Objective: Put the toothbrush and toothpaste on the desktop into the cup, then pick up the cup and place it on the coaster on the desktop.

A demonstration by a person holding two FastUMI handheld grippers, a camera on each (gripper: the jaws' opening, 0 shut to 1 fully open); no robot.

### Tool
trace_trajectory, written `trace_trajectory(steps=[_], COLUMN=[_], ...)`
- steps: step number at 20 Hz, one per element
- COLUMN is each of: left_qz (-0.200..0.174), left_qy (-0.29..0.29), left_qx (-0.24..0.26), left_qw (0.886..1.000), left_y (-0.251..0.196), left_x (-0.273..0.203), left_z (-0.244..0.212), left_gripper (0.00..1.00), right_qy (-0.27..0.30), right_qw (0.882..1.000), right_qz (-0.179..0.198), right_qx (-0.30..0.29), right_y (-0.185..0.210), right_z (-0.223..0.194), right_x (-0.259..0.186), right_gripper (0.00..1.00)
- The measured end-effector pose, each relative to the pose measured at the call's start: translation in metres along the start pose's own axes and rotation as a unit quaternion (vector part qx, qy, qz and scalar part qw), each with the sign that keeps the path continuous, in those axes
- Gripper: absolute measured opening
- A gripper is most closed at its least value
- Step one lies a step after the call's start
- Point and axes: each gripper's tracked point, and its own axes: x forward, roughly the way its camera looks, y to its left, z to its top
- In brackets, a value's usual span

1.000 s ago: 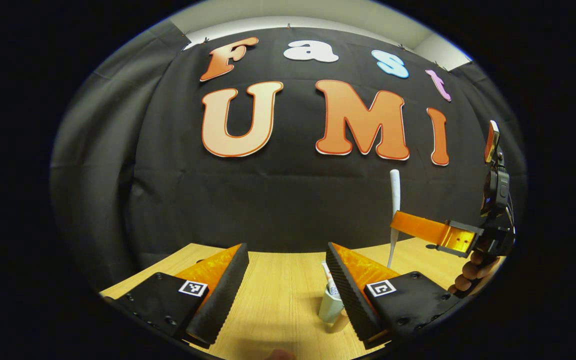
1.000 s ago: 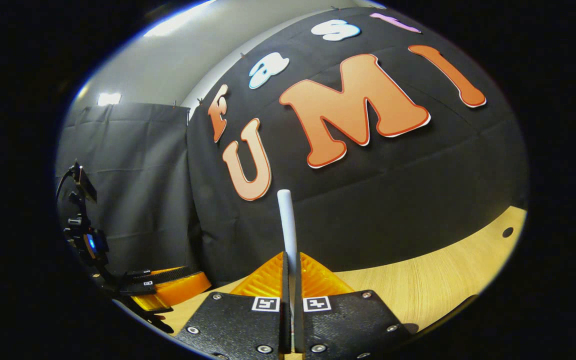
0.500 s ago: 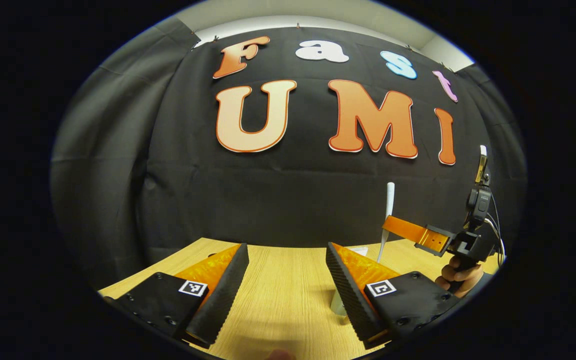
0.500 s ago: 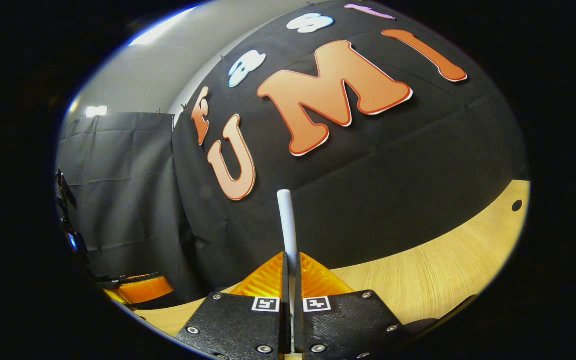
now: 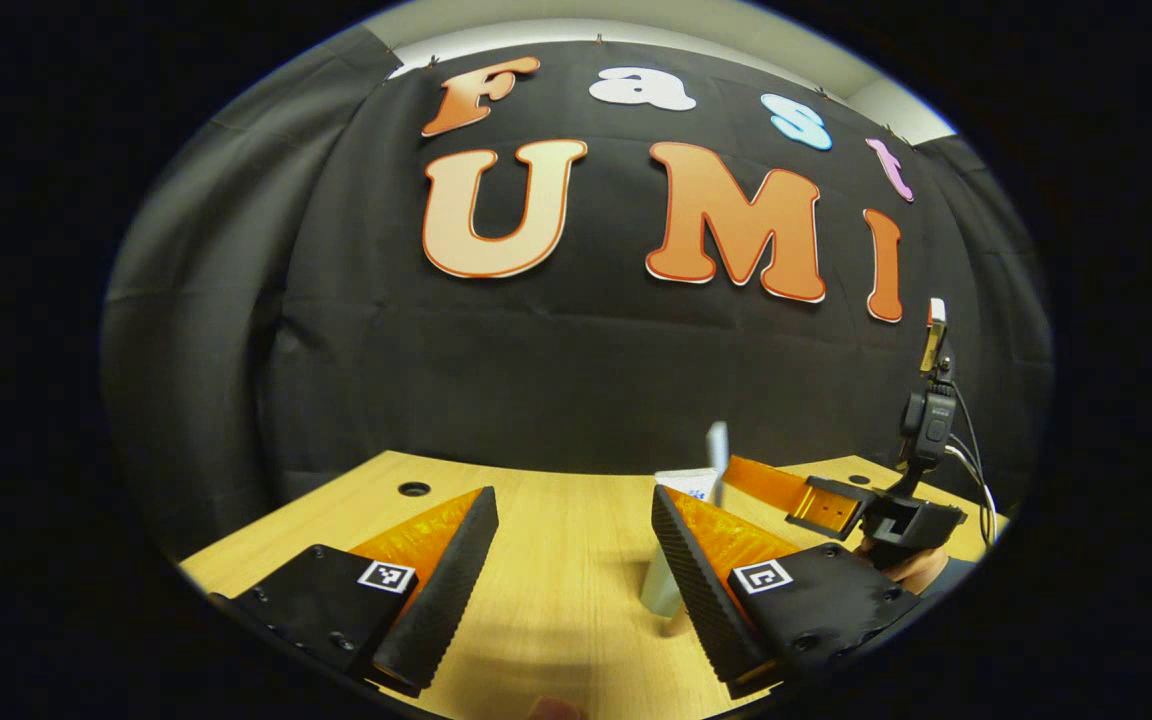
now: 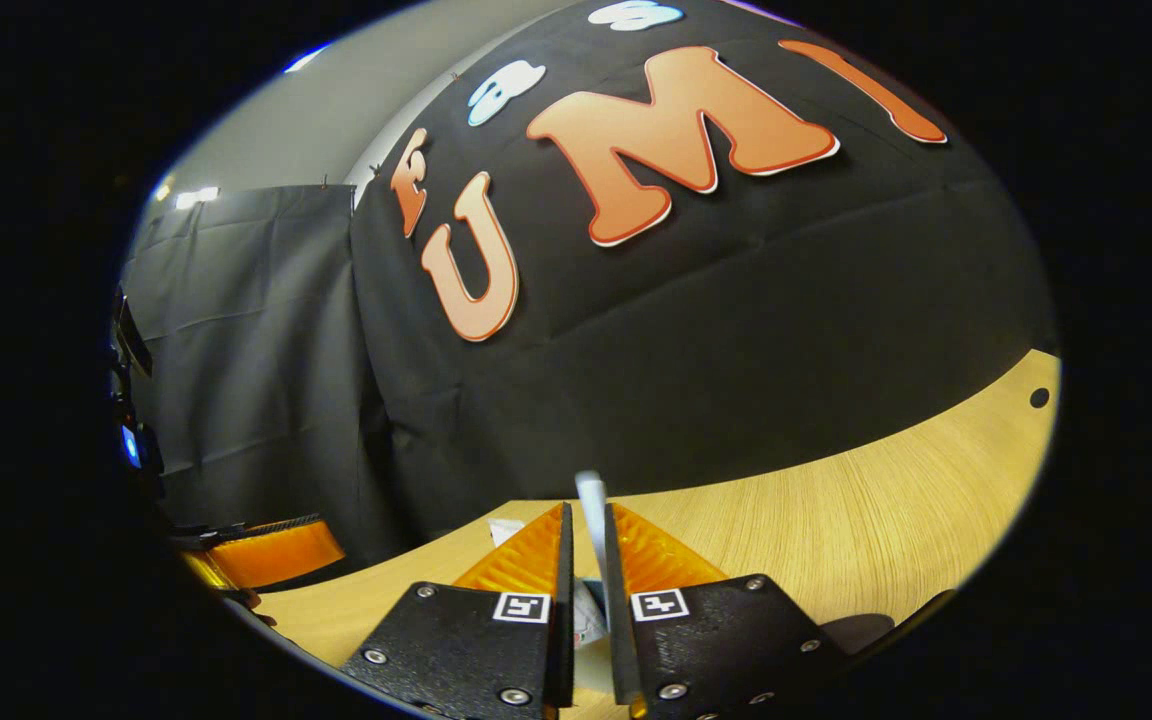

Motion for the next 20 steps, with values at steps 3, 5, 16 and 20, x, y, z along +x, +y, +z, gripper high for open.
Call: trace_trajectory(steps=[3, 5, 16, 20], left_qz=[-0.029, -0.043, -0.137, -0.171], left_qy=[0.011, 0.028, 0.193, 0.265], left_qx=[0.006, 0.022, 0.071, 0.104], left_qw=[1.0, 0.998, 0.969, 0.943], left_y=[-0.023, -0.033, -0.068, -0.081], left_x=[0.005, 0.011, 0.037, 0.038], left_z=[0.001, -0.001, -0.009, -0.015], left_gripper=[1.0, 0.99, 1.0, 1.0], right_qy=[-0.006, -0.009, -0.011, -0.008], right_qw=[1.0, 0.999, 0.987, 0.98], right_qz=[-0.004, -0.009, -0.081, -0.121], right_qx=[-0.024, -0.046, -0.136, -0.156], right_y=[-0.003, -0.008, -0.082, -0.117], right_z=[0.015, 0.027, 0.087, 0.107], right_x=[-0.015, -0.027, -0.118, -0.158], right_gripper=[0.29, 0.4, 0.84, 0.87])
